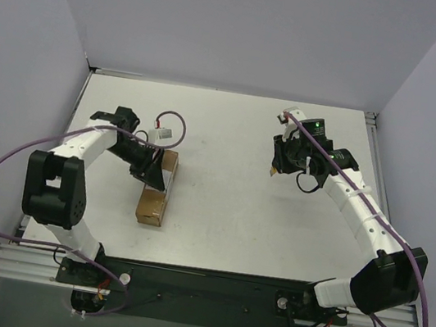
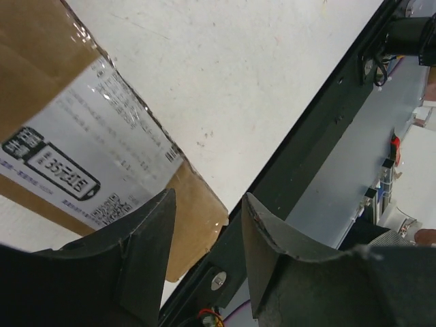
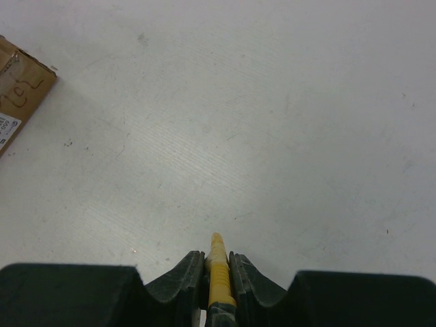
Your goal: Unpack the express box
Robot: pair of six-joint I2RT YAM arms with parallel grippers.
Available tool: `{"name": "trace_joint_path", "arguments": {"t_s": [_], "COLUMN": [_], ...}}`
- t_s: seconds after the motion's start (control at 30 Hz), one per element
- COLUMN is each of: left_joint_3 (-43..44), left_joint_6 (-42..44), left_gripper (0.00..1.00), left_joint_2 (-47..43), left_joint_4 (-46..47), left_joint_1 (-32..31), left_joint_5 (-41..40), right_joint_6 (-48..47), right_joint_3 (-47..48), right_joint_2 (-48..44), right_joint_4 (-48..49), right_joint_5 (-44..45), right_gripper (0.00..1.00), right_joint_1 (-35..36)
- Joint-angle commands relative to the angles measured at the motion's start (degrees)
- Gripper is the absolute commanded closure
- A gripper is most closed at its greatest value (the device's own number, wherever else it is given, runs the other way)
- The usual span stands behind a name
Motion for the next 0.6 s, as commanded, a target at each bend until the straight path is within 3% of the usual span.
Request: {"name": "trace_joint_path", "arguments": {"t_s": [0.0, 0.13, 0.17, 0.27, 0.4, 0.57], "left_joint_3": [1.13, 7.28, 8.08, 10.28, 3.18, -9.81], "left_joint_6": [2.23, 13.38, 15.93, 24.90, 34.84, 38.28], "left_gripper": [0.47, 0.55, 0.71, 1.00, 1.00, 1.00], "left_joint_2": [-4.05, -6.51, -7.30, -6.52, -7.91, -13.26], "left_joint_4": [-3.35, -11.42, -12.14, -16.27, -12.35, 0.49], "left_joint_1": [0.93, 7.86, 12.40, 15.95, 15.35, 11.57], "left_joint_5": [-3.10, -2.96, -2.17, -7.50, -14.89, -17.19], "right_joint_6": [-0.04, -0.39, -0.48, -0.57, -0.48, -0.39], "right_joint_3": [2.06, 1.62, 1.44, 0.56, 0.38, 1.44], "right_joint_2": [0.02, -0.68, -0.86, -1.48, -1.57, -0.69], "right_joint_4": [0.50, 0.41, 0.33, 0.24, 0.76, 1.73], "right_joint_5": [-0.12, 0.32, 0.41, 0.50, 0.67, 3.13], "right_gripper": [1.00, 1.00, 1.00, 1.00, 1.00, 1.00], "right_joint_1": [0.39, 0.39, 0.39, 0.39, 0.39, 0.83]}}
